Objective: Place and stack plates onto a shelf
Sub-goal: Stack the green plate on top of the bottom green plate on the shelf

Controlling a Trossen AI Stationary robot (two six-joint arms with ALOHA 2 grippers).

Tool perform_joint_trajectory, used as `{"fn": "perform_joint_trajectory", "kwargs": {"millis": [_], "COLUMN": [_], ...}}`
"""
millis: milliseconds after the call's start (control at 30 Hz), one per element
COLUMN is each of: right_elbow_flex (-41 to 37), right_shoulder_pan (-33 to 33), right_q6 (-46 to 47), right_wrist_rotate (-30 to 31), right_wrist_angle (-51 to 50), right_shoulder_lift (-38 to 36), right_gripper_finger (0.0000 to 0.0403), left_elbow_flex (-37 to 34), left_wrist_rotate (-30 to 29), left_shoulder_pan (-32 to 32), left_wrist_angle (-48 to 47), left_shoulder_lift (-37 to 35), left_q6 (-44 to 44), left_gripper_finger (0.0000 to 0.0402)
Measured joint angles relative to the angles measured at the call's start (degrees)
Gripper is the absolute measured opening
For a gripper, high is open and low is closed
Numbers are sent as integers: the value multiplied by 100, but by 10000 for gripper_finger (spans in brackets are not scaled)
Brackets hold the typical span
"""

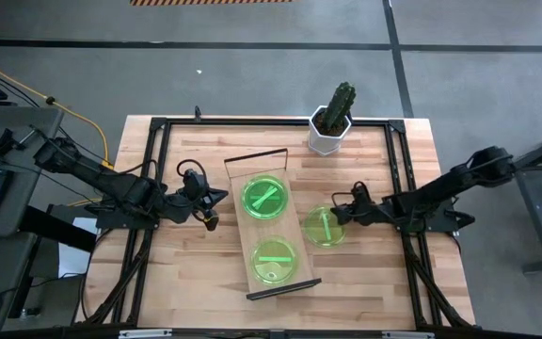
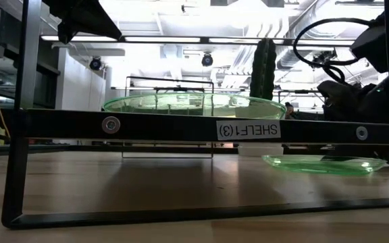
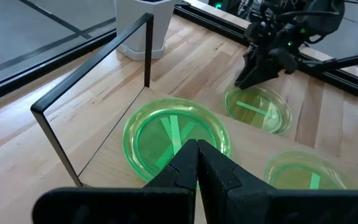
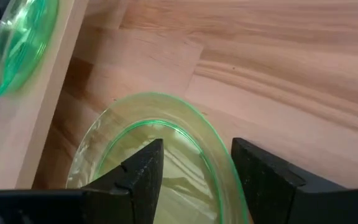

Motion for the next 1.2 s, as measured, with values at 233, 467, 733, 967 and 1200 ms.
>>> {"fn": "perform_joint_trajectory", "kwargs": {"millis": [233, 467, 733, 967, 1200], "right_elbow_flex": [237, 301, 215, -223, -664], "right_shoulder_pan": [220, 391, 437, 448, 446], "right_q6": [-106, 46, 298, 127, 103], "right_wrist_rotate": [305, 568, -67, -676, -502], "right_wrist_angle": [14, -103, -280, 474, 979], "right_shoulder_lift": [657, 1003, 150, -849, -1712], "right_gripper_finger": [172, 36, 2, 0, 0], "left_elbow_flex": [0, 0, 0, 0, 0], "left_wrist_rotate": [2, 7, 111, 114, 190], "left_shoulder_pan": [0, 0, 0, 0, 0], "left_wrist_angle": [-2, -7, -8, -10, -8], "left_shoulder_lift": [0, 0, 0, 0, 0], "left_q6": [4, 6, 20, 109, 109], "left_gripper_finger": [0, 0, 0, 0, 0]}}
